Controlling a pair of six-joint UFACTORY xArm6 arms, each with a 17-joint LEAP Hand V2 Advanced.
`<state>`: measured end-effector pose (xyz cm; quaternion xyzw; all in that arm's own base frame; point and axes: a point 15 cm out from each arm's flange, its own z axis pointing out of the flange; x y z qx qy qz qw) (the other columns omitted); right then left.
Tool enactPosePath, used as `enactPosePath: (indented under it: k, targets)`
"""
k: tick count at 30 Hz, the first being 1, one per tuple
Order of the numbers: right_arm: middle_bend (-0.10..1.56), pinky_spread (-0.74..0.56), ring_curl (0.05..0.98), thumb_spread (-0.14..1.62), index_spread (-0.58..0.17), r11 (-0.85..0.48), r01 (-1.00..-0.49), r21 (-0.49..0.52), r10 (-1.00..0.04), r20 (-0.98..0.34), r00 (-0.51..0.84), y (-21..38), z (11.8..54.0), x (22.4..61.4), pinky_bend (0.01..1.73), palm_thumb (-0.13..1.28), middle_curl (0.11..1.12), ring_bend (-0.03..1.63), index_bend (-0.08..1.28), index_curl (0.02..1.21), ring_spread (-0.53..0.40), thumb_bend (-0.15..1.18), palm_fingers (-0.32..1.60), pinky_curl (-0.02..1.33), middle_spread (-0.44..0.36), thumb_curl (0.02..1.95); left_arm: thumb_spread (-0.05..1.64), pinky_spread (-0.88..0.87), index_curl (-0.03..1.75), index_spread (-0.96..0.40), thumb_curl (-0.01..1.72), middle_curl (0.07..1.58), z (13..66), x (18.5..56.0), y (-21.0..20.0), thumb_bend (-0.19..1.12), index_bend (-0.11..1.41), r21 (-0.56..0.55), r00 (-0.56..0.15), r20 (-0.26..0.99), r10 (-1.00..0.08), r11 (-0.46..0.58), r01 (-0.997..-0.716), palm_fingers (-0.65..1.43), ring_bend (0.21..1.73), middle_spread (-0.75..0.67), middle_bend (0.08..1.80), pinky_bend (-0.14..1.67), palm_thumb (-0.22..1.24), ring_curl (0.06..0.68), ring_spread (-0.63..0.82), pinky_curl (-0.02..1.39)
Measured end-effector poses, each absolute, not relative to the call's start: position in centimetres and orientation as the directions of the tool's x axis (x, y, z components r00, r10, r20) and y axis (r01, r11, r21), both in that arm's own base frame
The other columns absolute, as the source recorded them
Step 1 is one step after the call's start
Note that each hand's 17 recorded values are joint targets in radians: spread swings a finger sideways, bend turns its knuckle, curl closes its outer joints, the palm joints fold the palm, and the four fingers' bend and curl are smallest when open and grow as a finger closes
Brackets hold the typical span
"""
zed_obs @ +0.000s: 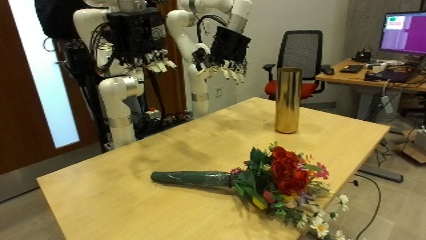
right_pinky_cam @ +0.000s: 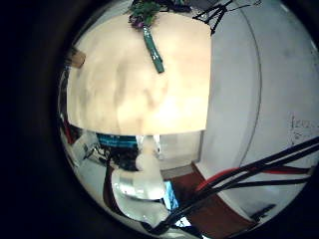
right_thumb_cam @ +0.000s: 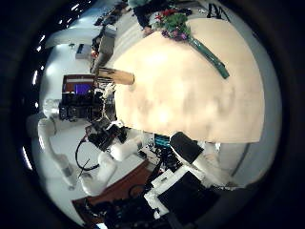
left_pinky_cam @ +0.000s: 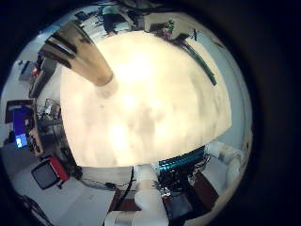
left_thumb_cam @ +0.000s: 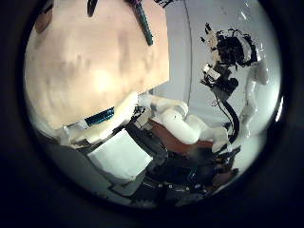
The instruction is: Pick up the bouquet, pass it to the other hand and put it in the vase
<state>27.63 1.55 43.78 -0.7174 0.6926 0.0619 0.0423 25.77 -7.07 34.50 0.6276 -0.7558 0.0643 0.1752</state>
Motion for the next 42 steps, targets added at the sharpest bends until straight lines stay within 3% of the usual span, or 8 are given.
enactPosePath:
  k: [14, 23, 25, 29, 30, 31, 35, 42]
  targets:
    - [0.24, 0.36, 0.282, 1.07, -0.337, -0.036, -0.999, 0.025, -0.988, -0.150, 0.032, 1.3, 42.9, 30.5, 0.44, 0.58, 0.32, 0.49, 0.15, 0.25, 0.132, -0.02, 0.30, 0.31, 0.059, 0.30, 0.89, 0.46, 0.45, 0.06, 0.34, 0.33, 33.6, 25.7, -8.1, -0.03, 0.20, 0.148, -0.194, 0.295, -0.936, 0.245, -0.958, 0.32, 0.42, 0.25, 0.19, 0.18, 0.58, 0.167, 0.46, 0.22]
    - [0.32, 0.28, 0.266, 1.12, -0.184, 0.074, -0.992, 0.101, -0.982, -0.169, -0.090, -1.7, 38.5, 36.0, 0.41, 0.57, 0.34, 0.54, 0.18, 0.28, 0.044, -0.02, 0.43, 0.28, 0.105, 0.29, 0.91, 0.46, 0.46, 0.06, 0.33, 0.34, 33.6, 25.7, -8.6, -0.03, 0.20, 0.203, -0.248, 0.241, -0.938, 0.299, -0.932, 0.33, 0.42, 0.21, 0.21, 0.17, 0.55, 0.165, 0.43, 0.20]
    - [0.29, 0.26, 0.275, 1.12, -0.190, 0.114, -0.987, 0.113, -0.977, -0.169, -0.132, -2.9, 37.3, 37.1, 0.41, 0.56, 0.33, 0.62, 0.16, 0.27, -0.050, -0.03, 0.43, 0.28, 0.082, 0.29, 0.91, 0.46, 0.46, 0.06, 0.32, 0.34, 33.7, 25.3, -8.8, -0.03, 0.21, 0.215, -0.260, 0.239, -0.936, 0.312, -0.925, 0.33, 0.42, 0.21, 0.20, 0.17, 0.54, 0.165, 0.44, 0.20]
    - [0.34, 0.24, 0.259, 1.12, -0.187, 0.165, -0.976, 0.142, -0.967, -0.169, -0.188, -4.6, 34.7, 38.9, 0.41, 0.51, 0.35, 0.55, 0.16, 0.28, -0.040, -0.03, 0.41, 0.27, 0.085, 0.29, 0.93, 0.45, 0.47, 0.06, 0.32, 0.34, 33.8, 24.8, -9.1, -0.04, 0.21, 0.219, -0.270, 0.236, -0.933, 0.322, -0.921, 0.33, 0.41, 0.22, 0.20, 0.17, 0.50, 0.161, 0.45, 0.19]
    - [0.29, 0.24, 0.256, 1.12, -0.169, 0.180, -0.972, 0.154, -0.964, -0.168, -0.205, -4.9, 33.9, 39.3, 0.45, 0.48, 0.34, 0.55, 0.16, 0.28, -0.038, -0.04, 0.34, 0.28, 0.000, 0.29, 0.93, 0.45, 0.47, 0.06, 0.31, 0.34, 33.9, 24.8, -9.1, -0.04, 0.21, 0.215, -0.271, 0.236, -0.933, 0.323, -0.922, 0.32, 0.41, 0.22, 0.20, 0.17, 0.49, 0.160, 0.45, 0.20]
    - [0.31, 0.24, 0.243, 1.12, -0.243, 0.198, -0.967, 0.163, -0.960, -0.166, -0.225, -5.2, 33.1, 39.7, 0.43, 0.47, 0.34, 0.55, 0.19, 0.29, -0.012, -0.03, 0.38, 0.27, 0.014, 0.29, 0.94, 0.45, 0.47, 0.06, 0.31, 0.34, 34.0, 24.8, -9.1, -0.03, 0.21, 0.213, -0.273, 0.236, -0.933, 0.324, -0.922, 0.32, 0.41, 0.22, 0.20, 0.17, 0.48, 0.161, 0.45, 0.19]
    - [0.32, 0.25, 0.239, 1.12, -0.136, 0.222, -0.961, 0.165, -0.955, -0.162, -0.249, -5.7, 31.2, 41.0, 0.44, 0.46, 0.35, 0.55, 0.11, 0.29, 0.034, -0.02, 0.35, 0.27, 0.093, 0.29, 0.95, 0.45, 0.47, 0.05, 0.31, 0.34, 34.2, 24.6, -9.3, -0.03, 0.22, 0.210, -0.279, 0.234, -0.931, 0.328, -0.921, 0.32, 0.41, 0.22, 0.20, 0.17, 0.46, 0.164, 0.45, 0.19]
    - [0.35, 0.26, 0.233, 1.10, -0.127, 0.259, -0.951, 0.167, -0.945, -0.162, -0.285, -6.0, 28.3, 42.8, 0.47, 0.44, 0.35, 0.58, 0.17, 0.27, 0.099, -0.02, 0.31, 0.27, 0.160, 0.30, 0.96, 0.46, 0.47, 0.04, 0.31, 0.35, 34.8, 23.6, -9.7, -0.03, 0.22, 0.208, -0.290, 0.229, -0.929, 0.337, -0.918, 0.31, 0.41, 0.21, 0.20, 0.17, 0.45, 0.168, 0.45, 0.19]
